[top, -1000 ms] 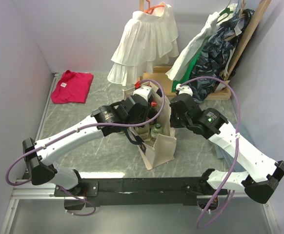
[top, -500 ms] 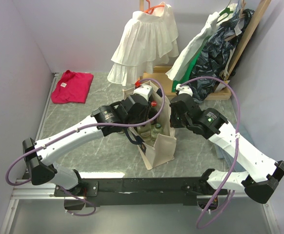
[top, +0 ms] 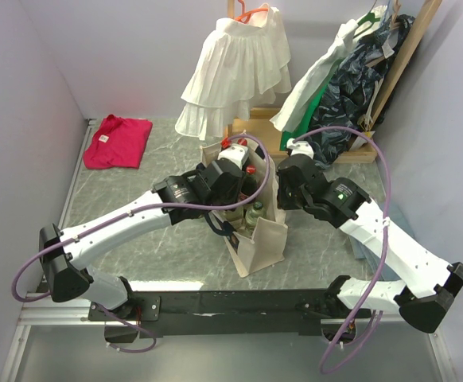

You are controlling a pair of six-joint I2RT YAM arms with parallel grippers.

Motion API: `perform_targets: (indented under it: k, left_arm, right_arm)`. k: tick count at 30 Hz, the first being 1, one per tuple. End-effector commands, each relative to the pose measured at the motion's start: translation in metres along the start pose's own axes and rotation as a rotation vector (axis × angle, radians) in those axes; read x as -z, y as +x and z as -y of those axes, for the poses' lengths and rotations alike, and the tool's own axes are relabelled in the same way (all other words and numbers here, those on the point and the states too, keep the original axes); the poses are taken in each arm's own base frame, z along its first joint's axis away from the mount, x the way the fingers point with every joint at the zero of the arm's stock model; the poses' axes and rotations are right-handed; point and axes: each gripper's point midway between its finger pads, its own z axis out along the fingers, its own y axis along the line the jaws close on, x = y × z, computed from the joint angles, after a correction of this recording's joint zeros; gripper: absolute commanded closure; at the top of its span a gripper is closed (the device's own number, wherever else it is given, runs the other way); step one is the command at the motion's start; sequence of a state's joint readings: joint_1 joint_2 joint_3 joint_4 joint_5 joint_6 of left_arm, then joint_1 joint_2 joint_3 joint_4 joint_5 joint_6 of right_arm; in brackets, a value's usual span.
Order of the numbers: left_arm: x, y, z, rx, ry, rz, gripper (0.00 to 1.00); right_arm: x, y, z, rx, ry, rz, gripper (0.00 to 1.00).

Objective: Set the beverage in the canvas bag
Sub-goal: Place the drink in the canvas bag.

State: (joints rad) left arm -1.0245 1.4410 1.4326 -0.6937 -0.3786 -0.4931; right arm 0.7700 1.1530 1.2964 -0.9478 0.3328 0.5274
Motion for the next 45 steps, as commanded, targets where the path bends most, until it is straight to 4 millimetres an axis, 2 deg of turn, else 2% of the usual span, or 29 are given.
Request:
perform_targets:
  k: [1, 9, 18, 29, 45]
  left_arm:
    - [0.012, -0.048, 0.019, 0.094, 0.081, 0.173, 0.99]
    - [0.004, -0.041, 0.019, 0.086, 0.074, 0.161, 0.99]
    - [-0.005, -0.032, 0.018, 0.081, 0.064, 0.148, 0.99]
    - [-0.018, -0.022, 0.02, 0.077, 0.058, 0.129, 0.99]
    - [-0.03, -0.009, 0.018, 0.056, 0.036, 0.094, 0.99]
  right_arm:
    - [0.001, -0.003, 0.004, -0.02, 0.008, 0.037, 1.0]
    - [0.001, 0.0, 0.006, -0.026, 0.014, 0.034, 1.0]
    - [0.012, -0.014, 0.004, -0.04, -0.003, 0.077, 1.0]
    - [0.017, -0.018, 0.006, -0.036, 0.002, 0.087, 1.0]
    - [0.015, -0.018, 0.004, -0.038, 0.001, 0.083, 0.92]
